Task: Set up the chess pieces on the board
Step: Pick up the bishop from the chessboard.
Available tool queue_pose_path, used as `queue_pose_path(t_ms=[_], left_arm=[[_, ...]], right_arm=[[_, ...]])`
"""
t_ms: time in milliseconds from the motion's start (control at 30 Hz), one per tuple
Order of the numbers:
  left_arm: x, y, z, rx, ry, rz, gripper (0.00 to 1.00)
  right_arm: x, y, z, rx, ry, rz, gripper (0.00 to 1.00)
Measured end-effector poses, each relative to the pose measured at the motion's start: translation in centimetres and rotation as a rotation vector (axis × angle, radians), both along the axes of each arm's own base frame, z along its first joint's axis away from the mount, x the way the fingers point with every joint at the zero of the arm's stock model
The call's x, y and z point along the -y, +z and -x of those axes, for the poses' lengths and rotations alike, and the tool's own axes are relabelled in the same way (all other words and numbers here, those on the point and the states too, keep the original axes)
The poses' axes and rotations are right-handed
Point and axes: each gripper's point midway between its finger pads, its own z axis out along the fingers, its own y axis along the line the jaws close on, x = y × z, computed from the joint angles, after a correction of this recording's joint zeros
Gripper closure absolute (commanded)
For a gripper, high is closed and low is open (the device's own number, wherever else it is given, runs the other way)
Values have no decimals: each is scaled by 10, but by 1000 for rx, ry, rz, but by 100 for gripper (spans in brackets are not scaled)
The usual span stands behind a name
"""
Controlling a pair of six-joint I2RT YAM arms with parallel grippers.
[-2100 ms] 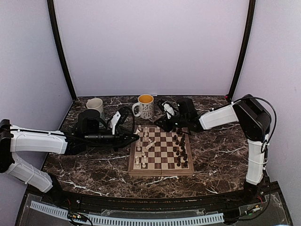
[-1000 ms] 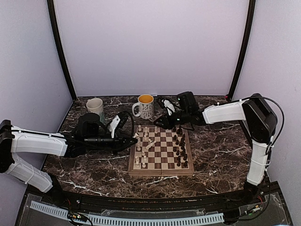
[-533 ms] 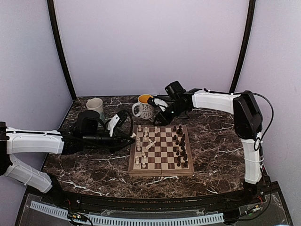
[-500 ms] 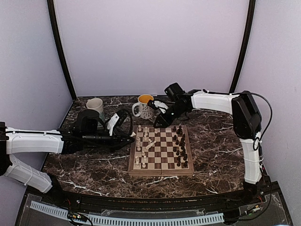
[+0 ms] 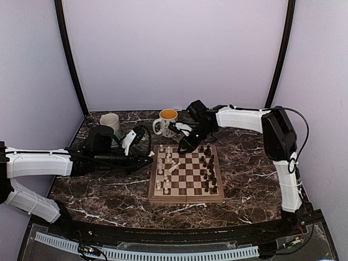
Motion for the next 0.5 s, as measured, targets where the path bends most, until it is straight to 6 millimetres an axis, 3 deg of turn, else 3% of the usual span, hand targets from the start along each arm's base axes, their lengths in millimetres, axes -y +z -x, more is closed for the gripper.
queue_pose_path(t_ms=[300, 500], left_arm=[[0, 0, 0, -1, 0, -1, 95], [0, -1, 0, -3, 0, -2, 95]], right_arm=[[1, -12, -4, -3, -14, 26, 88], [2, -10, -5, 10, -15, 30, 92]])
